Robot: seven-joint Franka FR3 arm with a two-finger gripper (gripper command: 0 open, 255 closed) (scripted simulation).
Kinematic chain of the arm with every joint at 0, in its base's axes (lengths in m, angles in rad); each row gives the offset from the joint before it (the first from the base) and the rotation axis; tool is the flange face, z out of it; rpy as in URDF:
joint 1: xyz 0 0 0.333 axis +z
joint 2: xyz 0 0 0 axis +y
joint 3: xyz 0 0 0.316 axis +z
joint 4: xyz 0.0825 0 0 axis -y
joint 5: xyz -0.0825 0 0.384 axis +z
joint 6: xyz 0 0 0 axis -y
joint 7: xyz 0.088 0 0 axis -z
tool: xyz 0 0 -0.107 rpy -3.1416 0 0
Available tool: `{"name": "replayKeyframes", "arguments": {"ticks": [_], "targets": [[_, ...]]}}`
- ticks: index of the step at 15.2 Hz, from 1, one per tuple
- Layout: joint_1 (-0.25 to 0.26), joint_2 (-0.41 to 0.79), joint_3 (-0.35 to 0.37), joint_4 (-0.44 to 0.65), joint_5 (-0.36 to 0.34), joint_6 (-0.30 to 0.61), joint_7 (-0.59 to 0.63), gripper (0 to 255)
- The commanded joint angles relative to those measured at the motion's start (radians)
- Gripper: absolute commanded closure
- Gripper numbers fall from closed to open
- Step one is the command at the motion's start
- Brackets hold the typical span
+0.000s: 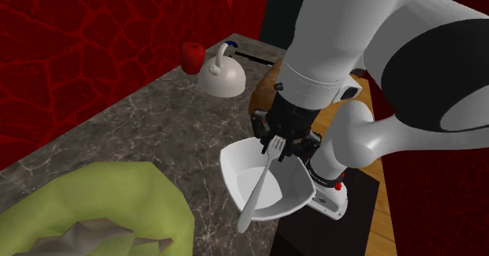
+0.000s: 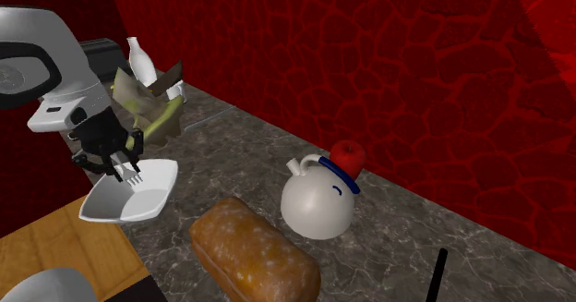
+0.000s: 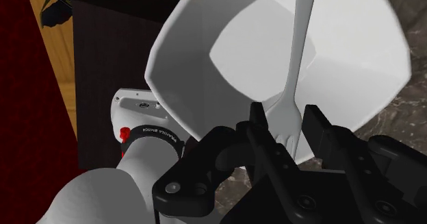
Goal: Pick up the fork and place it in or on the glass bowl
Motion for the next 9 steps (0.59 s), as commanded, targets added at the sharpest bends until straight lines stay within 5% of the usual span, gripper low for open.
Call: {"name": "replayKeyframes", "arguments": {"ticks": [1, 9], "targets": [[0.005, -0.006, 0.012, -0.027, 0.011, 0.022, 0.000, 255], [0.021, -0.019, 0.054, -0.116, 0.050, 0.099, -0.004, 255]]}}
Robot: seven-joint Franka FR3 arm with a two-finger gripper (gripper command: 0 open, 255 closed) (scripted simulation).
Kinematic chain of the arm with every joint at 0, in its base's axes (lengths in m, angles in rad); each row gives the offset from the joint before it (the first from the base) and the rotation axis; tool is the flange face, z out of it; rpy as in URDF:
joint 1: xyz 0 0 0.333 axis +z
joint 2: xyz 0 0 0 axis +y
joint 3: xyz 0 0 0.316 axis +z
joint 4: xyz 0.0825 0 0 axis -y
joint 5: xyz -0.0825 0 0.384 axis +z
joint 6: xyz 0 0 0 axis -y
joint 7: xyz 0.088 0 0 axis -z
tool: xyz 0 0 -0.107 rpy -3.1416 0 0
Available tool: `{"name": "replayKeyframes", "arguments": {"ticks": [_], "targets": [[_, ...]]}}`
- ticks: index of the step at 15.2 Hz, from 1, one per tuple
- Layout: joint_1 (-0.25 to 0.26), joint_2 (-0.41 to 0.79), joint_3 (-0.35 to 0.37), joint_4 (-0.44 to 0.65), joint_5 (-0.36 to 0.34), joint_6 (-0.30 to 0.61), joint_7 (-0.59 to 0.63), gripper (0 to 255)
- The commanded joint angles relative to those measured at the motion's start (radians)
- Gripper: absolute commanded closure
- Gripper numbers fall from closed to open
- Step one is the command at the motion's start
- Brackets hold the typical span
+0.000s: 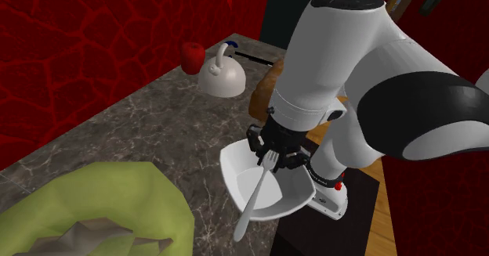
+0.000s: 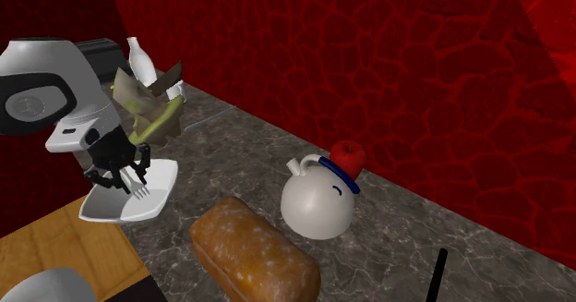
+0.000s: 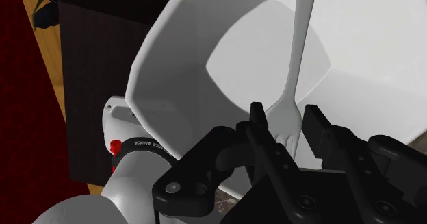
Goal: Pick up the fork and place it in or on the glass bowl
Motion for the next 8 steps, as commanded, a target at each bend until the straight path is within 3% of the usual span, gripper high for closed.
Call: {"name": "replayKeyframes", "arguments": {"ticks": [1, 6, 7, 8], "targets": [[0.002, -0.001, 0.003, -0.005, 0.003, 0.004, 0.001, 255], [0.002, -0.001, 0.003, -0.005, 0.003, 0.004, 0.001, 255], [0.002, -0.001, 0.003, -0.005, 0.003, 0.004, 0.001, 0], [0.002, -0.001, 0.003, -0.005, 0.003, 0.004, 0.001, 0]]}}
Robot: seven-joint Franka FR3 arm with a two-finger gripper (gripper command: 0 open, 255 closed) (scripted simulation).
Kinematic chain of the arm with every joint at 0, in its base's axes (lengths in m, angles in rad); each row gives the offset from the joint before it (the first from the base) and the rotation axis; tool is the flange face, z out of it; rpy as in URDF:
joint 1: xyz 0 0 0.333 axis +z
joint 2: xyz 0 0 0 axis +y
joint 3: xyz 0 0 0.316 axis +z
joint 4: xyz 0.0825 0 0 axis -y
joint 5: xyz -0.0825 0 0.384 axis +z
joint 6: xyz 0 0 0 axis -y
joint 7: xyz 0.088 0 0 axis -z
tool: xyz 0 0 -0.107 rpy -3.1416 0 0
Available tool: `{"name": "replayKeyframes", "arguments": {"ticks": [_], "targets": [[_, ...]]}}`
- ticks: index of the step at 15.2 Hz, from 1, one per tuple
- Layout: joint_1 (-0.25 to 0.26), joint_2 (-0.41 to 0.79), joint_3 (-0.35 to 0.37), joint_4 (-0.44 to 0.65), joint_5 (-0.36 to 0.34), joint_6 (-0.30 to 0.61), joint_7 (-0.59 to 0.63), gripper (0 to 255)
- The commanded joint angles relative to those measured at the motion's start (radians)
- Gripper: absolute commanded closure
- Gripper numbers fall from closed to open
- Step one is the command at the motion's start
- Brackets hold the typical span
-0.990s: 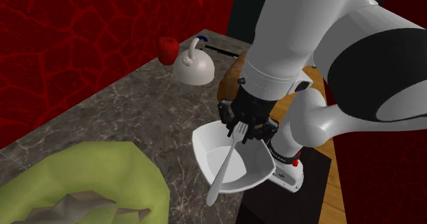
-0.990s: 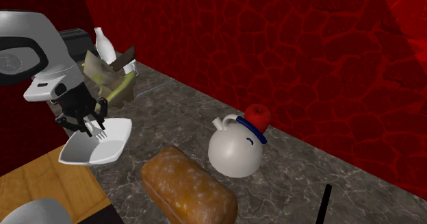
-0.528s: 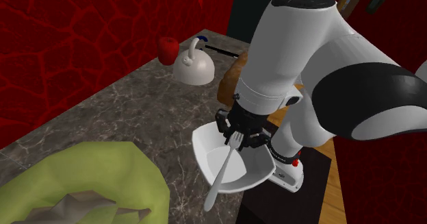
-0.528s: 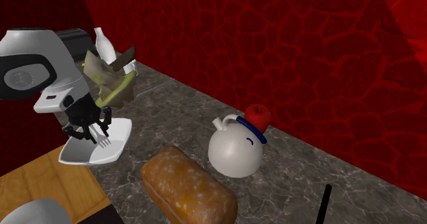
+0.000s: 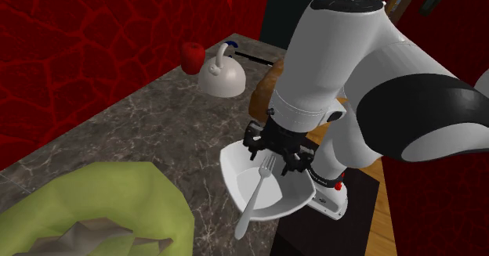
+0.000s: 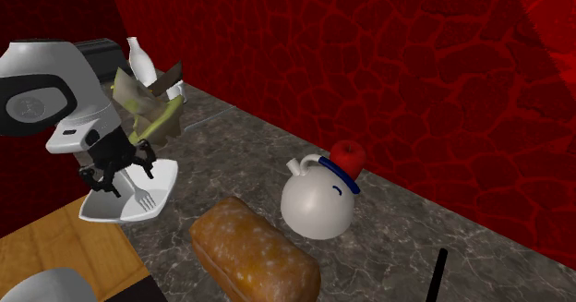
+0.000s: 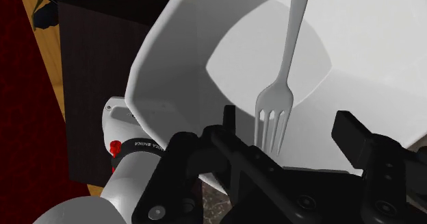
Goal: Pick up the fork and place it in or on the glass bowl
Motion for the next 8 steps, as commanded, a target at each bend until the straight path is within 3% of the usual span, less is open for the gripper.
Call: {"name": "replayKeyframes", "arguments": {"ticks": [1, 4, 8], "targets": [[0.000, 0.000, 0.000, 0.000, 0.000, 0.000, 0.000, 0], [0.000, 0.000, 0.000, 0.000, 0.000, 0.000, 0.000, 0], [-0.022, 0.024, -0.050, 0.129, -0.049, -0.105, 0.011, 0]]}}
